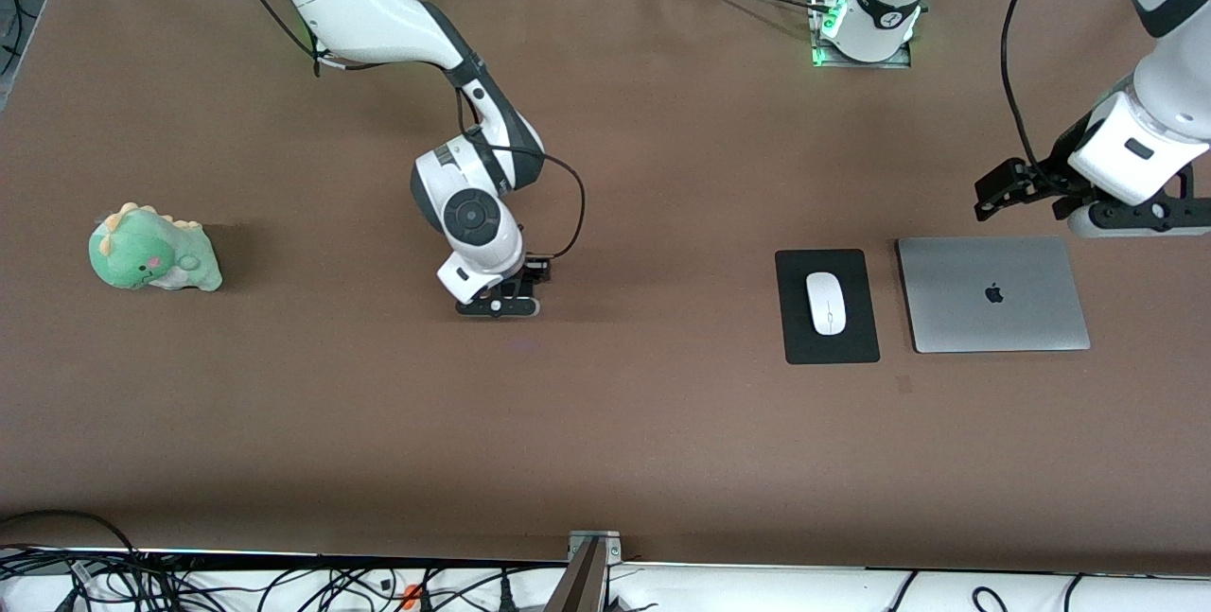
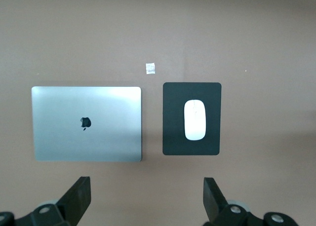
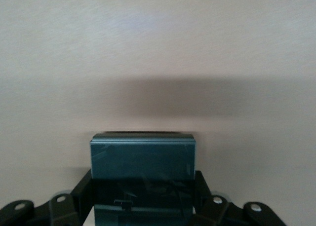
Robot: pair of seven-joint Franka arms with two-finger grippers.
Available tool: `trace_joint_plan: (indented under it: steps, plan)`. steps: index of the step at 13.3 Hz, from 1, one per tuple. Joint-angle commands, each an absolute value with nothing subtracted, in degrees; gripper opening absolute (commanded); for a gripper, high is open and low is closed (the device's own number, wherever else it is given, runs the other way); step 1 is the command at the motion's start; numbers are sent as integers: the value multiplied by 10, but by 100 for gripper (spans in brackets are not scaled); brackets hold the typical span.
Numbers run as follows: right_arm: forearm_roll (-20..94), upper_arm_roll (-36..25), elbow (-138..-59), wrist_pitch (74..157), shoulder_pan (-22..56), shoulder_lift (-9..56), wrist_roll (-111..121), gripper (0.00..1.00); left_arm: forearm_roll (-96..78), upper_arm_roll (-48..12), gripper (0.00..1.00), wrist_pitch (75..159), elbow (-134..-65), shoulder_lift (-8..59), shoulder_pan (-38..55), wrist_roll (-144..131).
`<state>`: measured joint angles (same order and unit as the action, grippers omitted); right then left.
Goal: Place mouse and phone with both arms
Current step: 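Raise the left gripper to rest while the right gripper lifts the phone, then carry the black phone with the right gripper beside the plush toy, release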
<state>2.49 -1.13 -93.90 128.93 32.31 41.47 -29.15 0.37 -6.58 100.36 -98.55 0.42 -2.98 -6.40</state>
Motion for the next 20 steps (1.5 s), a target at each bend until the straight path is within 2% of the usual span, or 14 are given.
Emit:
trace_joint_plan:
  steps: [1,5,9,12,14,16,20]
  plan:
    - [40,-6,-913,1217,277,399,-198,34,18,-67,100,960,-934,14,-35,-59]
    - [43,-15,-960,1198,198,348,-58,34,18,-66,100,955,-925,15,-35,-59]
    - [43,-56,-1097,1281,130,260,23,34,18,-75,100,952,-925,14,-31,-63]
    - [45,-94,-1191,1368,110,222,23,34,18,-73,100,952,-925,14,-33,-62]
    - [45,-100,-1243,1452,107,221,24,34,18,-74,100,953,-925,14,-33,-62]
    - [44,-101,-1263,1519,95,237,25,34,18,-74,100,953,-924,14,-31,-62]
    - [45,-100,-1263,1534,69,250,68,35,18,-74,100,953,-924,13,-30,-62]
